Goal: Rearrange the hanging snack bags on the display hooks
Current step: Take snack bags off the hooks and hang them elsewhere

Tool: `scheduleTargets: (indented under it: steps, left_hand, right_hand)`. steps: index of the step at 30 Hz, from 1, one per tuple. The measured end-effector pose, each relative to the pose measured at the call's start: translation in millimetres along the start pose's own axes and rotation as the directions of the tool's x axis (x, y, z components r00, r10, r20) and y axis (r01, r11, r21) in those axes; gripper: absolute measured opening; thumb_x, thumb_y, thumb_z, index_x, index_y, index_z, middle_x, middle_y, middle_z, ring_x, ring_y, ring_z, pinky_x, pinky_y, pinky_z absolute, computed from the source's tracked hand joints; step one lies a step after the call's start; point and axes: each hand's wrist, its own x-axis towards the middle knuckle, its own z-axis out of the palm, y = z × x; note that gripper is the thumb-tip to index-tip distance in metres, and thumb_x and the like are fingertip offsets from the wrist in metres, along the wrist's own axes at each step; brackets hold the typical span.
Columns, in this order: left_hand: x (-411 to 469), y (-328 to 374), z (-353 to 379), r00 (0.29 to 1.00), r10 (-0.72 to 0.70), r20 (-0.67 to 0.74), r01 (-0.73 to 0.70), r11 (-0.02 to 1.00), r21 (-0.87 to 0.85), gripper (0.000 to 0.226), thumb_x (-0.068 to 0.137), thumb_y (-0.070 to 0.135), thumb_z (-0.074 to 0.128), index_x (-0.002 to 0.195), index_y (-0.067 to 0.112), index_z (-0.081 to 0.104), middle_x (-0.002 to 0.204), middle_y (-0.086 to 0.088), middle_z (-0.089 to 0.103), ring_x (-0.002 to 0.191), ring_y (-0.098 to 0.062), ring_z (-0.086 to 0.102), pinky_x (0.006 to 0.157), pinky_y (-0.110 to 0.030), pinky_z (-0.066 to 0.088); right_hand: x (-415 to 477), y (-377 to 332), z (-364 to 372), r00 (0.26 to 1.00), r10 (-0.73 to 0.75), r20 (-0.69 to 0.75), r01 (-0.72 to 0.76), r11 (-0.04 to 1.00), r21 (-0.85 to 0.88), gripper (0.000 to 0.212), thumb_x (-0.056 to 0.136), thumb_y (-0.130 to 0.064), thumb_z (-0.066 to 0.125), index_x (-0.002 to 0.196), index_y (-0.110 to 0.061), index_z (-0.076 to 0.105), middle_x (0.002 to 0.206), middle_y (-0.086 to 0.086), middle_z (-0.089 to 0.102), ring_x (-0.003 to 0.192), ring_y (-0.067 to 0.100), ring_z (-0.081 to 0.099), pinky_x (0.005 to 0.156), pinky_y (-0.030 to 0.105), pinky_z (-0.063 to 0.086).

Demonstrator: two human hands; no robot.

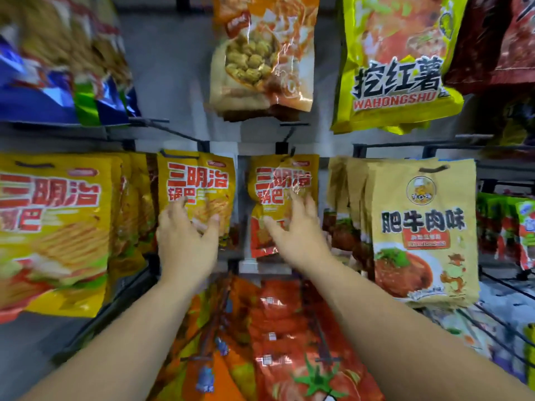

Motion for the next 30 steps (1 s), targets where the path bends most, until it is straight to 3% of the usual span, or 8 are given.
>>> scheduleTargets:
  steps: [3, 8, 11, 13, 17, 23, 26, 30]
  left_hand:
    - [23.4, -14.5, 5.3, 0.998, -0.056, 0.043, 0.055, 0.998, 0.024, 0.082, 0.095, 0.045, 0.069, 0.159, 0.011, 0.03, 0.16, -0.016, 0.033, 0.146, -0.04, 0.036, 0.121, -0.052, 0.031]
    - [32.4, -37.9, 18.2, 0.978, -0.133, 0.161, 0.128, 0.991, 0.043, 0.097, 0.093, 0.051, 0.07, 0.165, 0.021, 0.012, 0.173, -0.015, 0.007, 0.156, -0.042, 0.017, 0.126, -0.052, 0.022]
    - [38.1, -46.7, 21.2, 0.969, -0.192, 0.159, 0.187, 0.981, 0.045, 0.099, 0.093, 0.053, 0.07, 0.166, 0.025, 0.009, 0.173, -0.012, 0.009, 0.156, -0.041, 0.018, 0.125, -0.055, 0.023]
    - [43.8, -49.1, 25.1, 0.96, -0.221, 0.172, 0.22, 0.975, 0.024, 0.098, 0.093, 0.052, 0.07, 0.165, 0.027, 0.009, 0.171, -0.012, 0.016, 0.154, -0.04, 0.022, 0.124, -0.057, 0.027]
    - [55.2, -47.5, 32.5, 0.952, -0.26, 0.164, 0.277, 0.957, -0.091, 0.085, 0.095, 0.045, 0.067, 0.163, 0.025, 0.019, 0.163, -0.012, 0.034, 0.146, -0.041, 0.037, 0.119, -0.059, 0.034]
    - [65.2, -46.0, 40.0, 0.937, -0.313, 0.153, 0.339, 0.921, -0.192, 0.086, 0.097, 0.05, 0.063, 0.164, 0.026, 0.015, 0.161, -0.011, 0.036, 0.145, -0.04, 0.04, 0.118, -0.059, 0.036]
    - [69.6, -46.5, 38.3, 0.928, -0.34, 0.154, 0.363, 0.917, -0.164, 0.092, 0.097, 0.048, 0.065, 0.166, 0.02, 0.011, 0.161, -0.016, 0.034, 0.145, -0.043, 0.038, 0.119, -0.057, 0.035]
    - [65.6, -41.8, 36.0, 0.925, -0.345, 0.159, 0.364, 0.924, -0.116, 0.089, 0.101, 0.039, 0.063, 0.166, 0.017, 0.007, 0.16, -0.018, 0.03, 0.142, -0.043, 0.04, 0.116, -0.056, 0.039]
  right_hand:
    - [31.3, 7.2, 9.6, 0.976, 0.207, -0.059, -0.202, 0.976, 0.081, 0.093, 0.094, -0.052, 0.066, 0.165, -0.019, 0.016, 0.173, 0.016, 0.011, 0.159, 0.034, 0.01, 0.126, 0.042, 0.016]
    - [51.8, 19.2, 15.1, 0.944, 0.316, -0.094, -0.304, 0.945, 0.122, 0.103, 0.086, -0.054, 0.075, 0.164, -0.021, 0.016, 0.17, 0.016, 0.022, 0.155, 0.038, 0.023, 0.125, 0.049, 0.023]
    - [56.8, 26.6, 19.1, 0.931, 0.349, -0.104, -0.321, 0.922, 0.218, 0.114, 0.062, -0.07, 0.07, 0.157, -0.029, 0.024, 0.154, 0.012, 0.048, 0.14, 0.039, 0.048, 0.116, 0.057, 0.039]
    - [58.1, 31.4, 22.4, 0.928, 0.36, -0.097, -0.327, 0.91, 0.256, 0.114, 0.054, -0.072, 0.064, 0.154, -0.031, 0.027, 0.145, 0.01, 0.056, 0.132, 0.038, 0.055, 0.112, 0.058, 0.043]
    - [52.0, 16.5, 24.1, 0.901, 0.409, -0.142, -0.342, 0.874, 0.346, 0.094, 0.07, -0.05, 0.078, 0.15, -0.024, 0.037, 0.14, 0.013, 0.056, 0.124, 0.038, 0.059, 0.109, 0.054, 0.047]
    - [45.0, 5.9, 18.8, 0.844, 0.505, -0.182, -0.302, 0.728, 0.616, 0.05, 0.094, -0.032, 0.073, 0.135, -0.016, 0.049, 0.121, 0.004, 0.065, 0.113, 0.029, 0.065, 0.102, 0.05, 0.053]
    - [44.0, 7.8, 15.8, 0.846, 0.496, -0.196, -0.28, 0.725, 0.629, 0.017, 0.095, -0.034, 0.072, 0.093, -0.018, 0.064, 0.101, 0.004, 0.073, 0.098, 0.031, 0.071, 0.094, 0.054, 0.058]
    - [43.6, 10.0, 10.7, 0.861, 0.477, -0.175, -0.296, 0.75, 0.592, 0.025, 0.096, -0.035, 0.067, 0.08, -0.016, 0.062, 0.089, 0.011, 0.075, 0.087, 0.036, 0.073, 0.085, 0.061, 0.06]
